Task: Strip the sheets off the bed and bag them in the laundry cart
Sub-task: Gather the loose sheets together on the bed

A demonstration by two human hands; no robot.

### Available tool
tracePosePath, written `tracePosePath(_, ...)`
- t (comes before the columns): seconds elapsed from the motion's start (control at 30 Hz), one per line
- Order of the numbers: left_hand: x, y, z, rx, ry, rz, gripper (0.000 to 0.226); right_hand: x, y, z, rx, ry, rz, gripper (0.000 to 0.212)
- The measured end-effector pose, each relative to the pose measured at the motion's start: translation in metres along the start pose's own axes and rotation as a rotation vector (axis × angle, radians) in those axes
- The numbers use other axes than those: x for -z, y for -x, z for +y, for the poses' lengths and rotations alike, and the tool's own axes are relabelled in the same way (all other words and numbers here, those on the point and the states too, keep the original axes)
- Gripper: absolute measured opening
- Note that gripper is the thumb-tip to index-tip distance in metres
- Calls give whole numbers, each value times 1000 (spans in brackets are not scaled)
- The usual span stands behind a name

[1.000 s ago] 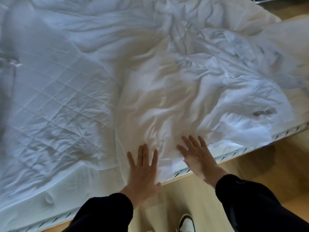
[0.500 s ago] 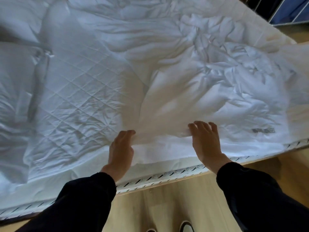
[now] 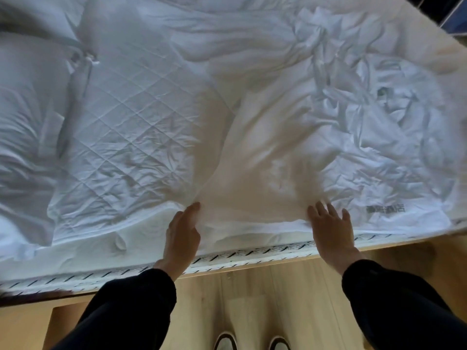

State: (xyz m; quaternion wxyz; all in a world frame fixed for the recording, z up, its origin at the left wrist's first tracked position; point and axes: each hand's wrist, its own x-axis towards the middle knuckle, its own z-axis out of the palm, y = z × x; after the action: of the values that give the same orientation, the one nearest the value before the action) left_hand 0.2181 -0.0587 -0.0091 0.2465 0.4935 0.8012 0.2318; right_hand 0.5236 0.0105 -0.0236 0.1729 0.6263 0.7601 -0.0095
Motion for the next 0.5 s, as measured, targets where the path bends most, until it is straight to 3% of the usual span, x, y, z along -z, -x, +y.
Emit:
tracePosePath(0.07, 2, -1, 0, -10, 20, 104, 61, -1, 2, 3, -10, -10, -49, 70)
tracePosePath(0.23, 5, 3, 18, 68, 217, 122, 53, -10, 15, 5, -44, -154, -189, 80)
tracePosePath(0.33, 0, 1, 31, 150, 442, 6, 47, -12, 20, 9, -117, -269, -210, 73)
tracePosePath(0.43, -3, 1, 58, 334, 755, -172, 24, -9, 20, 8, -150, -368, -156, 62)
tracePosePath(0.5, -6, 0, 73, 457, 878, -139, 16, -7, 21, 7, -154, -409, -151, 61)
